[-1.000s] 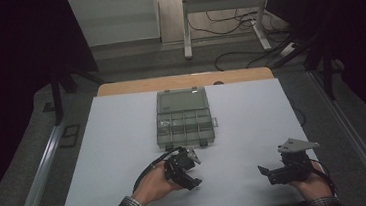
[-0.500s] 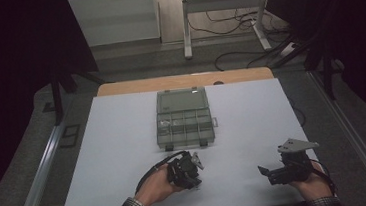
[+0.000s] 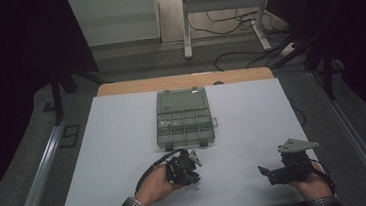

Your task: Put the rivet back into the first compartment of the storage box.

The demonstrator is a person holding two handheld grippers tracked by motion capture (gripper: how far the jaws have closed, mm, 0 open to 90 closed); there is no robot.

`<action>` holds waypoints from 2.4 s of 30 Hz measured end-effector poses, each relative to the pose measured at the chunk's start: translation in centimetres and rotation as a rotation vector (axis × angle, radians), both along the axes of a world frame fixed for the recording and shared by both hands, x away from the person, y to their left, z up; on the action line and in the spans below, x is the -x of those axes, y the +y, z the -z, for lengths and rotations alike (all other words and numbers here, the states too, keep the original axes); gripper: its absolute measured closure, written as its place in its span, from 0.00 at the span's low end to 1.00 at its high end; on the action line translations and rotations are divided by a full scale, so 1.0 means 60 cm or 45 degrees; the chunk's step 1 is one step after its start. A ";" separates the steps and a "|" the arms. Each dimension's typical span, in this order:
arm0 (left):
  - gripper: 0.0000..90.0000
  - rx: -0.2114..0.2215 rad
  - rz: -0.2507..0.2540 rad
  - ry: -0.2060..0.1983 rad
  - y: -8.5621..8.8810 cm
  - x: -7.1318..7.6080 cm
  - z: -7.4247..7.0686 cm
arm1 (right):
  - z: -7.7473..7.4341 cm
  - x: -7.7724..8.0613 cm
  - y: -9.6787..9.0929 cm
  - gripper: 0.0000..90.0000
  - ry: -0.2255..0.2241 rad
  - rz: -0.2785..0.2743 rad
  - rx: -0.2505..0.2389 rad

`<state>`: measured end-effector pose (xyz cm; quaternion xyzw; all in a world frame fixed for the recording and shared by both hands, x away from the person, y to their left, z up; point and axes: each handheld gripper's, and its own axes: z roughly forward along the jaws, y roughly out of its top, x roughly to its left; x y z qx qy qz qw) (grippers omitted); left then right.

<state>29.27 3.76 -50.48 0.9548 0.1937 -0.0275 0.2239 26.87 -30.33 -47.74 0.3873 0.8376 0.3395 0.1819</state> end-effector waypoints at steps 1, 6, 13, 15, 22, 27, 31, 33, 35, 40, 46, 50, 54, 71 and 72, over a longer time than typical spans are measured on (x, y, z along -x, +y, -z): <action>0.93 0.005 -0.003 0.004 0.001 -0.001 -0.001 | 0.000 0.000 0.000 0.00 0.001 0.000 0.000; 0.93 0.024 -0.021 0.007 0.007 -0.004 -0.009 | 0.000 0.000 0.000 0.00 0.001 -0.002 0.002; 0.93 0.046 -0.058 0.013 0.019 -0.010 -0.019 | 0.000 0.000 0.000 0.00 0.001 -0.002 0.003; 0.93 0.056 -0.073 0.013 0.024 -0.013 -0.023 | 0.000 0.000 0.000 0.00 0.001 -0.001 0.003; 0.93 0.090 -0.118 0.004 0.042 -0.025 -0.040 | 0.000 0.000 0.001 0.00 -0.001 0.001 0.005; 0.93 0.116 -0.155 0.004 0.059 -0.041 -0.052 | 0.000 0.000 0.001 0.00 -0.001 0.003 0.007; 0.93 0.126 -0.192 -0.007 0.071 -0.055 -0.065 | 0.000 0.000 0.000 0.00 -0.001 0.004 0.006; 0.93 0.122 -0.202 -0.010 0.077 -0.062 -0.070 | 0.000 0.000 0.000 0.00 -0.001 0.004 0.006; 0.93 0.121 -0.214 -0.011 0.083 -0.069 -0.074 | 0.000 0.000 0.000 0.00 -0.001 0.003 0.006; 0.93 0.117 -0.245 -0.024 0.099 -0.088 -0.088 | 0.000 0.000 0.000 0.00 -0.001 0.004 0.005; 0.93 0.110 -0.301 -0.039 0.114 -0.110 -0.097 | -0.001 0.000 -0.001 0.00 -0.004 0.005 0.003; 0.93 0.117 -0.344 -0.042 0.124 -0.126 -0.102 | -0.001 0.000 -0.001 0.00 -0.007 0.011 -0.005; 0.93 0.125 -0.384 -0.045 0.133 -0.143 -0.108 | -0.002 0.000 -0.002 0.00 -0.011 0.017 -0.019; 0.93 0.087 -0.498 -0.079 0.163 -0.209 -0.110 | -0.009 -0.001 -0.008 0.00 -0.033 0.041 -0.080; 0.93 0.087 -0.503 -0.081 0.164 -0.212 -0.110 | -0.009 -0.001 -0.009 0.00 -0.036 0.042 -0.088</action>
